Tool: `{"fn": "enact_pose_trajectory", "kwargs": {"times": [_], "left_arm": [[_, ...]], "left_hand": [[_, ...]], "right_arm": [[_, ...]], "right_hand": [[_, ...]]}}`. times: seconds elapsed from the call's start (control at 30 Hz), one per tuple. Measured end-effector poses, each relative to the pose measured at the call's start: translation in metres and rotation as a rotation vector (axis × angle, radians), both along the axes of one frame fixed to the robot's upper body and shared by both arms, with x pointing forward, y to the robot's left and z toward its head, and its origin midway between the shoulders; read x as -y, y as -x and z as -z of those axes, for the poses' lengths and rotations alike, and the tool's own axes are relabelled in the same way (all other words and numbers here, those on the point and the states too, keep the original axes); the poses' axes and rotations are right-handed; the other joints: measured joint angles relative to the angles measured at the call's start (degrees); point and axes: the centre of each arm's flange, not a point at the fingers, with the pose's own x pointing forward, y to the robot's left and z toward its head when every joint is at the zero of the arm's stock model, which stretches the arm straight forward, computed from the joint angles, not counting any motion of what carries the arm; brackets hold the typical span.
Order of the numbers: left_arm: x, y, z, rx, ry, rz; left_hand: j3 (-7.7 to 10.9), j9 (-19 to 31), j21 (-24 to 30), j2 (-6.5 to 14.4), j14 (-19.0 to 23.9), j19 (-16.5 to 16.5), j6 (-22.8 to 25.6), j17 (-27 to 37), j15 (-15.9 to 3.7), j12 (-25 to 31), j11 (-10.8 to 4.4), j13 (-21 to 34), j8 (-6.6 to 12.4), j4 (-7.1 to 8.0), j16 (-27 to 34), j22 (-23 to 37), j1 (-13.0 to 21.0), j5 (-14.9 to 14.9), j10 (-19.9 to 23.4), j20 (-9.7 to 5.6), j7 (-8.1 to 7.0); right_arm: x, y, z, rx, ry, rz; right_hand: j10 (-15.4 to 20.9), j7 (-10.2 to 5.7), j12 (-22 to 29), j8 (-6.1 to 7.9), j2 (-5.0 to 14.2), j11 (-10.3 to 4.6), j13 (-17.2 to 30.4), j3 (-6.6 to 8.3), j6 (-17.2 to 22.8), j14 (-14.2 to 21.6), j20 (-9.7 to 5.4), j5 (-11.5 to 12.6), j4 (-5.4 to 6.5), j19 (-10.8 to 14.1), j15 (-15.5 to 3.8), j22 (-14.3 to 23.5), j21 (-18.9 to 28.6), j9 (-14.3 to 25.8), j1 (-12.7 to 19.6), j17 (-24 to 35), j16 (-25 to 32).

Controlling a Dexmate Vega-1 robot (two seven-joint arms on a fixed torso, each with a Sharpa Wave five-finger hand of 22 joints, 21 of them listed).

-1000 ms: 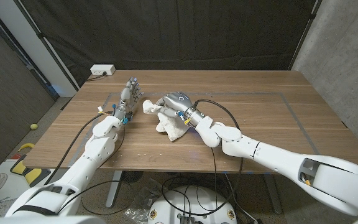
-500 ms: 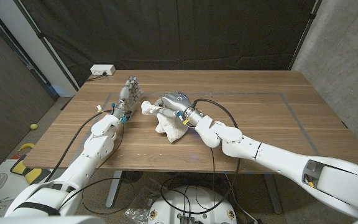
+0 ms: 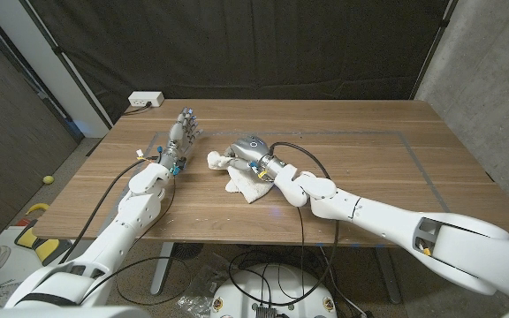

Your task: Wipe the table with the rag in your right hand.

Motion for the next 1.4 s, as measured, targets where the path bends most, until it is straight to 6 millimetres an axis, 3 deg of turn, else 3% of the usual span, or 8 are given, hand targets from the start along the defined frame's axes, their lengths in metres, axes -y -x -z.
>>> {"fn": "enact_pose_trajectory", "kwargs": {"times": [0.57,0.97,1.17,1.4], "left_arm": [[-0.003,0.006,0.004,0.001,0.012,-0.014],[-0.007,0.011,0.010,-0.001,0.021,-0.021],[-0.010,0.015,0.014,-0.001,0.027,-0.025],[-0.014,0.020,0.016,0.001,0.028,-0.032]], "left_hand": [[-0.24,0.0,-0.4,0.0,0.0,0.0,0.0,0.0,0.00,0.0,0.00,0.0,0.00,0.24,0.0,0.0,0.0,0.0,0.0,0.00,0.00],[-0.49,0.0,-0.4,-0.2,0.0,0.0,0.0,0.0,0.00,0.0,0.00,0.0,0.00,0.00,0.0,0.0,0.2,0.0,0.0,0.00,0.00],[-0.49,0.0,-0.4,-0.2,0.0,0.0,0.0,0.0,0.00,0.0,0.00,0.0,0.00,0.00,0.0,0.0,0.2,0.0,0.0,0.00,0.00],[-0.48,0.0,-0.4,-0.1,0.0,0.0,0.0,0.0,0.00,0.0,0.00,0.0,0.00,0.00,0.0,0.0,0.2,0.0,0.0,0.00,0.00]], "right_arm": [[-0.014,-0.034,0.006,-0.036,0.072,0.042],[-0.032,-0.058,-0.011,-0.016,0.073,0.076],[-0.048,-0.070,-0.028,0.004,0.081,0.112],[-0.048,-0.088,-0.044,-0.024,0.126,0.243]], "right_hand": [[0.0,0.00,0.0,0.00,0.07,0.00,0.3,-0.55,0.0,0.0,0.00,0.0,-0.10,0.0,0.00,-0.8,0.5,-0.3,0.1,0.0,0.0],[0.0,0.00,0.0,-0.06,0.30,0.00,0.4,-0.55,0.0,0.0,0.00,0.0,-0.10,0.0,0.00,-1.2,0.5,-0.2,0.3,0.2,-0.2],[0.0,0.00,-0.5,-0.14,0.38,0.00,0.6,-0.55,0.0,0.0,0.00,0.0,-0.10,0.0,0.00,-1.4,0.5,-0.2,0.4,0.3,-0.2],[0.0,0.00,-0.5,-0.29,0.45,0.00,0.7,-0.56,0.0,0.0,-0.11,0.0,-0.09,-0.1,0.00,-1.8,0.9,-0.2,0.4,0.3,-0.5]]}}
